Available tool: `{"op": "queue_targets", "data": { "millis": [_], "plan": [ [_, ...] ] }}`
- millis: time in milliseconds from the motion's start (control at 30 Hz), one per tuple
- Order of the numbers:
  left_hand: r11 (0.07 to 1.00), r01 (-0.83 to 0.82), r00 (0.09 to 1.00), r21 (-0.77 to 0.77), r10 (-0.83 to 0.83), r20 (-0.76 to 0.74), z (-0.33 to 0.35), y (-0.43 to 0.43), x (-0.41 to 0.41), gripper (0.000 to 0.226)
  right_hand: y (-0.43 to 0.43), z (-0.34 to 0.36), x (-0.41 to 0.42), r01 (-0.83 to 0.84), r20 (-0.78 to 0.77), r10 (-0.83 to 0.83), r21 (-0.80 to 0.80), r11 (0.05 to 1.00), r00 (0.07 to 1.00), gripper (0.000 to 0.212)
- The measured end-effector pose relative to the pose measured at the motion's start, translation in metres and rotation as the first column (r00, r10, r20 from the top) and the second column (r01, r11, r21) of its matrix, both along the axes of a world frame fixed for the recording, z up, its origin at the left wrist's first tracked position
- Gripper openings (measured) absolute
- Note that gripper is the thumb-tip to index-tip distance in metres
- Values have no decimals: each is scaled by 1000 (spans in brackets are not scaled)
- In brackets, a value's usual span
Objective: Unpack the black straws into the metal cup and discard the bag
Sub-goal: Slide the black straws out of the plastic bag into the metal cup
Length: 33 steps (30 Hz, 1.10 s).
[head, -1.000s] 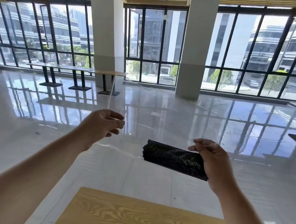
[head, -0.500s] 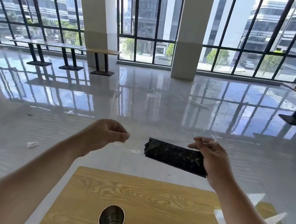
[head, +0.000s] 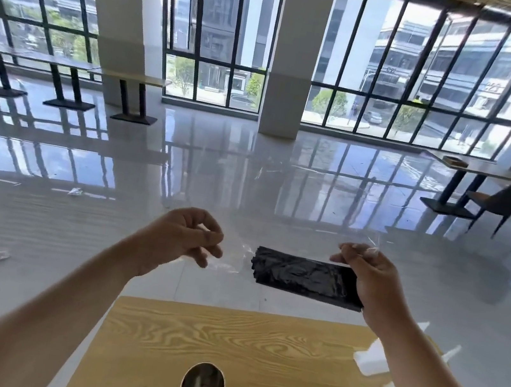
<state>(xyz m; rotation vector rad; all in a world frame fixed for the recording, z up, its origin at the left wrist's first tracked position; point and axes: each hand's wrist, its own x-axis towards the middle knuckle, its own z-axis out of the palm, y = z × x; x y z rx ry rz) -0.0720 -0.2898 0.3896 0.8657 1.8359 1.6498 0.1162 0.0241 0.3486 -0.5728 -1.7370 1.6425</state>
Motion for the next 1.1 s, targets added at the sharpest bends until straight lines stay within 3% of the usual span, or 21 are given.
{"op": "queue_targets", "data": {
  "millis": [67, 167, 233, 300, 367, 433, 500, 567, 633, 667, 733, 800, 900, 1033, 1100],
  "plan": [
    [999, 40, 999, -34, -39, 4, -13, -8, -4, 9, -10, -5, 2, 10, 21, -10, 15, 1000, 1000, 10],
    [989, 105, 994, -103, -107, -11, -40, -16, -6, 39, -25, -16, 4, 31, 50, -31, -9, 999, 998, 13],
    [989, 125, 991, -82, -129, -42, -58, -18, -6, 40, -33, -22, 5, 26, 67, -24, -22, 999, 997, 15],
    [983, 92, 944, -160, -138, -300, -70, -20, -3, 35, -36, -25, 7, 14, 78, -11, -33, 999, 997, 17],
    [981, 45, 878, -187, -129, -462, -73, -27, -2, 37, -36, -21, 11, -12, 81, 17, -70, 997, 997, 15],
    [996, 7, 869, -93, -52, -493, -65, -36, -2, 41, -31, -13, 15, -27, 67, 35, -117, 993, 997, 16],
    [988, -110, 851, 109, 150, -503, -53, -44, -4, 33, -27, -2, 18, -34, 35, 39, -146, 989, 999, 17],
    [912, -339, 795, 231, 409, -448, -40, -47, -8, 31, -24, 10, 19, -51, -10, 50, -180, 982, 999, 9],
    [834, -539, 770, 119, 545, -332, -27, -42, -14, 39, -22, 21, 17, -78, -56, 68, -190, 979, 996, 16],
    [845, -535, 825, 9, 524, -210, -22, -39, -17, 48, -22, 25, 15, -90, -66, 79, -184, 979, 995, 19],
    [921, -360, 919, -147, 378, 111, -12, -33, -22, 50, -23, 33, 9, -113, -83, 100, -178, 978, 992, 21],
    [965, -146, 916, -219, 215, 338, -3, -32, -24, 43, -23, 41, 4, -142, -97, 127, -171, 975, 987, 20],
    [967, -112, 933, -228, 181, 311, 4, -29, -32, 15, -20, 50, -1, -134, -122, 116, -158, 978, 986, 13],
    [946, -197, 949, -259, 251, 193, 8, -23, -36, 10, -17, 54, -4, -82, -122, 63, -161, 984, 991, 13],
    [921, -315, 941, -228, 335, 52, 10, -19, -35, 22, -14, 56, -4, -68, -112, 50, -160, 985, 992, 13]
  ]
}}
